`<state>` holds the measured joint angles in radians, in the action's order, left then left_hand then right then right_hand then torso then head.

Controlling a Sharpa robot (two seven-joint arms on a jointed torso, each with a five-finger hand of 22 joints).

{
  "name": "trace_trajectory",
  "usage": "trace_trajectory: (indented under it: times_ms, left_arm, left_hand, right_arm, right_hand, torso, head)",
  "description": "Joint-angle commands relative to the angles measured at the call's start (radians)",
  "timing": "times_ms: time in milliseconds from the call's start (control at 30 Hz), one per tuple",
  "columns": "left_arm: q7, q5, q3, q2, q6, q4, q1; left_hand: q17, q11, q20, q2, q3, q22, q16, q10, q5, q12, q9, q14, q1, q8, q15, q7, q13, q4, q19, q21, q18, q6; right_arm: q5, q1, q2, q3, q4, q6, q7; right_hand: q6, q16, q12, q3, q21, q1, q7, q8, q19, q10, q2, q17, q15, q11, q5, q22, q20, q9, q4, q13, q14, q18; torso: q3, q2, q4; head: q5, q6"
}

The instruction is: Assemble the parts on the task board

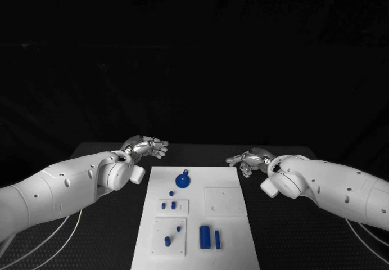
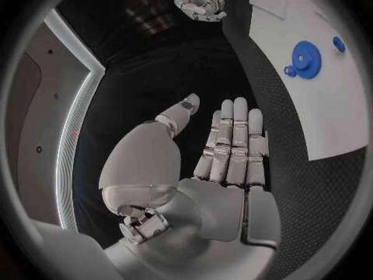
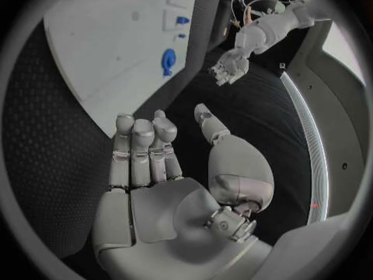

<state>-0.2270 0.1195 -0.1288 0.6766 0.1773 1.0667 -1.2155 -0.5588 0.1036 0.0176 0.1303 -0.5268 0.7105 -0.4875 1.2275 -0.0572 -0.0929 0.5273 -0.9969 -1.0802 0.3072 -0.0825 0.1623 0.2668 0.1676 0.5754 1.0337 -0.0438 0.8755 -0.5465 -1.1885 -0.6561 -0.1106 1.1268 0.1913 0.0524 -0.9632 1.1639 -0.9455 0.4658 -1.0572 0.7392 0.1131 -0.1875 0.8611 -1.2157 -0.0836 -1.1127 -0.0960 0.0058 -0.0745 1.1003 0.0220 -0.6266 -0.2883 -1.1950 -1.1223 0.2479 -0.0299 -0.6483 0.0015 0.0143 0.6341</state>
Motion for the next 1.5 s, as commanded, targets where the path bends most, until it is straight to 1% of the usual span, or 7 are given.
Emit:
trace_trajectory:
  times_ms: [33,500,600,633,733,800,1500]
  left_arm:
    - [-0.049,-0.02,0.001,-0.004,-0.023,-0.019,-0.003]
    - [-0.114,-0.057,0.002,-0.024,-0.038,-0.083,-0.006]
    - [-0.117,-0.058,0.002,-0.022,-0.04,-0.08,-0.006]
    - [-0.079,-0.038,0.002,-0.021,-0.018,-0.083,-0.005]
    - [-0.083,-0.04,0.004,-0.018,-0.006,-0.071,-0.001]
    - [-0.089,-0.042,0.008,-0.015,0.012,-0.054,0.004]
    - [-0.272,-0.111,0.116,0.091,0.532,0.445,0.148]
  left_hand:
    - [-0.002,-0.006,0.0,-0.01,-0.005,0.001,0.005,0.0,-0.001,-0.003,0.002,-0.006,-0.001,0.007,0.001,-0.008,0.0,-0.001,-0.006,-0.004,-0.015,0.004]
    - [0.009,-0.008,-0.017,-0.017,0.003,-0.005,0.097,-0.072,0.001,0.028,-0.018,0.088,0.006,-0.009,-0.016,-0.028,-0.04,0.016,-0.08,-0.05,0.016,-0.022]
    - [0.011,-0.009,-0.02,-0.017,0.005,-0.008,0.113,-0.079,0.001,0.028,-0.022,0.104,0.007,-0.01,-0.019,-0.029,-0.049,0.018,-0.095,-0.062,0.022,-0.026]
    - [0.559,-0.104,-0.018,-0.13,0.527,-0.711,0.488,-0.418,0.057,0.093,-0.527,0.997,0.326,-0.307,0.083,-0.162,-0.267,-0.168,-0.575,-1.034,0.044,-0.875]
    - [0.559,-0.104,-0.018,-0.13,0.527,-0.711,0.488,-0.495,0.057,0.093,-0.527,0.997,1.08,-0.307,0.083,-0.162,-0.267,-0.168,-0.575,-1.034,0.044,-0.875]
    - [0.559,-0.104,-0.018,-0.13,0.527,-0.711,0.488,-1.228,0.057,0.093,-0.527,0.997,1.08,-0.307,0.083,-0.162,-0.267,-0.168,-0.575,-1.034,0.044,-0.875]
    - [0.559,-0.104,-0.018,-0.13,0.527,-0.711,0.488,-1.228,0.057,0.093,-0.527,0.997,1.08,-0.307,0.083,-0.162,-0.267,-0.168,-0.575,-1.034,0.044,-0.875]
  right_arm:
    - [0.16,0.0,0.048,0.014,-0.107,-0.02,-0.211]
    - [0.263,0.044,0.127,0.106,-0.263,-0.121,-0.303]
    - [0.263,0.044,0.129,0.107,-0.265,-0.124,-0.304]
    - [0.234,0.044,0.127,0.107,-0.264,-0.077,-0.261]
    - [0.239,0.045,0.123,0.107,-0.251,-0.065,-0.266]
    - [0.247,0.048,0.116,0.107,-0.233,-0.048,-0.274]
    - [0.495,0.123,-0.082,0.11,0.326,0.47,-0.521]
  right_hand:
    - [-0.004,-0.044,0.055,-0.011,0.036,0.028,0.006,0.005,-0.048,0.054,0.014,0.028,0.005,0.003,0.016,-0.013,0.02,0.006,0.0,0.04,0.045,-0.011]
    - [0.092,-0.746,0.745,0.06,0.509,0.152,0.043,0.017,-0.402,0.24,0.03,0.531,0.244,0.131,-0.008,-0.286,0.172,0.046,-0.003,0.803,0.288,-0.097]
    - [0.099,-0.785,0.783,0.04,0.539,0.158,0.042,0.009,-0.371,0.218,0.042,0.579,0.238,0.133,-0.012,-0.317,0.182,0.061,0.003,0.888,0.267,-0.08]
    - [0.963,-1.164,0.945,-0.466,1.057,-0.739,-0.113,0.188,-0.861,1.216,0.084,1.113,0.096,-0.006,0.074,-1.1,-0.022,0.627,0.288,1.195,1.122,-0.248]
    - [0.963,-1.164,0.945,-0.466,1.057,-0.739,-0.113,0.188,-0.861,1.216,0.084,1.113,0.096,-0.006,0.074,-1.1,-0.022,0.627,0.288,1.195,1.122,-0.248]
    - [0.963,-1.164,0.945,-0.466,1.057,-0.739,-0.113,0.188,-0.861,1.216,0.084,1.113,0.096,-0.006,0.074,-1.1,-0.022,0.627,0.288,1.195,1.122,-0.248]
    - [0.963,-1.164,0.945,-0.466,1.057,-0.739,-0.113,0.188,-0.861,1.216,0.084,1.113,0.096,-0.006,0.074,-1.1,-0.022,0.627,0.288,1.195,1.122,-0.248]
  torso:
    - [0.0036,0.028,-0.0021]
    - [0.0144,0.047,0.001]
    - [0.0181,0.043,0.0022]
    - [0.0139,0.044,-0.0019]
    - [0.0156,0.051,-0.0019]
    - [0.018,0.06,-0.0018]
    - [0.0299,0.104,-0.0015]
  head:
    - [-0.003,-0.044]
    - [0.002,-0.09]
    - [0.007,-0.095]
    - [0.004,-0.091]
    - [0.002,-0.085]
    - [-0.001,-0.076]
    - [-0.014,-0.034]
